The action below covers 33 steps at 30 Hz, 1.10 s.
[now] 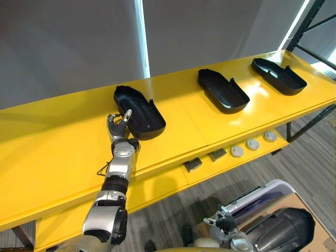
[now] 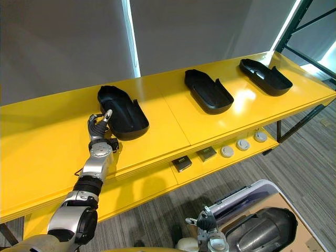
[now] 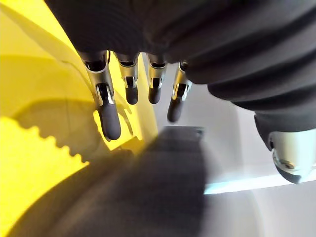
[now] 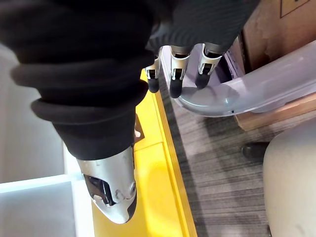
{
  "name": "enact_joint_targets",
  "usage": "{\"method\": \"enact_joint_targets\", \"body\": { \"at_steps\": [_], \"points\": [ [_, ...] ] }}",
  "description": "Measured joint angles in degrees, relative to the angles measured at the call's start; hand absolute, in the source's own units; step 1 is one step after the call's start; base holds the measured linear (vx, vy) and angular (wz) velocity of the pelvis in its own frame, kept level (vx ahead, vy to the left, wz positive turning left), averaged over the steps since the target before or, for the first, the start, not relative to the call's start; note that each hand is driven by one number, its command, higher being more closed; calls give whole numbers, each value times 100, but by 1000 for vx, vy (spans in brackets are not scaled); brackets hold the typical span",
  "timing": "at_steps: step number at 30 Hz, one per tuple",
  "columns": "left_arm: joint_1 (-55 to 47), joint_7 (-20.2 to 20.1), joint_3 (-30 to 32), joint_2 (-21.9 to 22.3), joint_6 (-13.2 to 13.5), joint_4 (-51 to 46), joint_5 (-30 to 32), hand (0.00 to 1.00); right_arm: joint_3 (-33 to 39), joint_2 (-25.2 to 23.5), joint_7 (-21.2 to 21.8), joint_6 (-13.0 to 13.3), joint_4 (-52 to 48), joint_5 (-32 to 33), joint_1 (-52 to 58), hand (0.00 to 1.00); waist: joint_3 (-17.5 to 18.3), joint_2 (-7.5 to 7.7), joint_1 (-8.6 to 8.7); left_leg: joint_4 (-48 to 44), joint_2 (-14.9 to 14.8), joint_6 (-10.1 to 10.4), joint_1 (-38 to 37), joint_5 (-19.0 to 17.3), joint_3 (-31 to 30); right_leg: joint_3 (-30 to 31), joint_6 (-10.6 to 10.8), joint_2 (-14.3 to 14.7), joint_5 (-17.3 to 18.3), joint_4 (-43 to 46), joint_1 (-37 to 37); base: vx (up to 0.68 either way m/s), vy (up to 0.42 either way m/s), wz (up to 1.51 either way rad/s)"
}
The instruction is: Walk over and take plastic housings, then place them on the shelf
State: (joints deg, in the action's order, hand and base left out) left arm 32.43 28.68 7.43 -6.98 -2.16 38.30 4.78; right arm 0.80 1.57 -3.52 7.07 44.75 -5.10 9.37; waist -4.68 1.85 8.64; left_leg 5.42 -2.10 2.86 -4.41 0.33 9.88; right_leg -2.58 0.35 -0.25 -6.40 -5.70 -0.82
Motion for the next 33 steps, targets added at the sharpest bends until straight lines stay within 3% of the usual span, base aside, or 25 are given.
{"method": "enact_joint_targets", "body": {
  "at_steps": [8, 13, 17, 18, 21, 26, 33],
  "points": [
    [-17, -76, -17, -23, -48, -287, 331, 0, 16, 0, 5, 2, 59, 2, -29, 0, -1, -2, -15, 1, -11, 3, -5, -1, -59, -55, 0, 0, 1, -1, 38, -25, 3, 4],
    [-782, 47, -467, 27, -31, -2545, 1020, 0, 43, -3, -6, 8, 98, 17, -56, 0, -19, -31, -32, 2, -6, 0, -5, 0, -129, -118, 10, -5, 14, 0, 58, -5, 7, 4],
    [-1456, 36, -854, 278, 44, -3394, 1530, 0, 66, 2, -23, -1, 119, 22, -42, 0, -19, -38, -126, 1, -4, -2, -8, 1, -168, -161, 23, -10, 23, 0, 78, -9, 8, 5],
    [-1612, 17, -1011, 318, 68, -3467, 1672, 100, 99, 1, -25, 2, 119, 23, -21, 0, -19, -40, -164, 1, -4, -2, -13, 1, -167, -160, 23, -10, 23, 0, 83, -34, 12, 3],
    [-2128, -84, -1488, 351, 226, -3618, 2025, 100, 115, 2, -51, -6, 135, 25, -13, 0, -18, -43, -184, 2, -6, -1, -46, 1, -187, -191, 37, -14, 33, -1, 132, -37, 10, 5],
    [-2584, -690, -2110, 364, 532, -3604, 2070, 100, 111, 7, -79, 17, 147, 18, -12, 0, -13, -54, -216, 11, -6, 9, -48, -5, -173, -190, 64, -20, 70, -21, 137, -61, 8, 1],
    [-2680, -1010, -2361, 415, 665, -3197, 2071, 100, 106, 6, -131, 14, 167, 3, 10, 0, 2, -78, -302, 35, -32, 2, -35, -16, -154, -173, 51, 6, 89, -23, 115, -15, 0, -2]
  ]
}}
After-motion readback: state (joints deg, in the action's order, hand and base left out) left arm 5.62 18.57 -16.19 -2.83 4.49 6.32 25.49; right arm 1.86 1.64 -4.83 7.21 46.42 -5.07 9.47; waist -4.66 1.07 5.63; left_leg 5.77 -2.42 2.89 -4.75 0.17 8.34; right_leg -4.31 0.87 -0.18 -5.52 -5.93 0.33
